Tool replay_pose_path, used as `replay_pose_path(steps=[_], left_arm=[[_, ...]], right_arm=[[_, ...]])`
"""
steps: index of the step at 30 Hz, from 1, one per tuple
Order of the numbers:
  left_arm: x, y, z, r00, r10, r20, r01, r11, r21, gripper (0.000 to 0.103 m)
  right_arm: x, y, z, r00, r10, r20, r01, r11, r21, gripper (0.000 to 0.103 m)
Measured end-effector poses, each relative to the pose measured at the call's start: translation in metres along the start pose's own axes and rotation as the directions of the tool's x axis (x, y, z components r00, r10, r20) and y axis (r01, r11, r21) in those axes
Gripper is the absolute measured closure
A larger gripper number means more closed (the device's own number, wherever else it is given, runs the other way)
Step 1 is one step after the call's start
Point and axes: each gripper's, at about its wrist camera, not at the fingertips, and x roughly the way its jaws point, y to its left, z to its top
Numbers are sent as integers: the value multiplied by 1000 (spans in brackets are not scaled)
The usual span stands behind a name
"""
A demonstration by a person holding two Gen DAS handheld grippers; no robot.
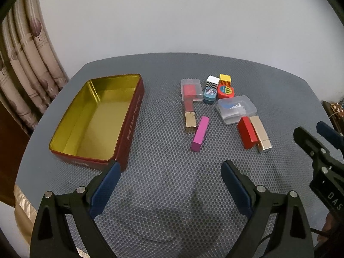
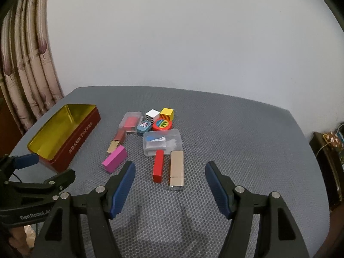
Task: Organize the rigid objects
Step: 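Move right gripper toward the ribbed gold case while left gripper approaches the pink block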
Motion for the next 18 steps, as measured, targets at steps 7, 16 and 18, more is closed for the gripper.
replay_pose_path(steps=[7, 16, 18], left_arm=[[10, 0, 0, 1000, -3, -28, 3, 1000, -4, 10], [18, 1, 0, 999, -1, -38, 1, 1000, 0, 10], [21, 2, 0, 999, 4, -44, -4, 1000, 0, 10]], right_arm=[[11, -6, -5, 999, 24, -38, -23, 999, 26, 34], [23, -4, -11, 997, 34, -67, -33, 999, 15, 34], [28, -5, -13, 996, 33, -78, -32, 999, 18, 34]])
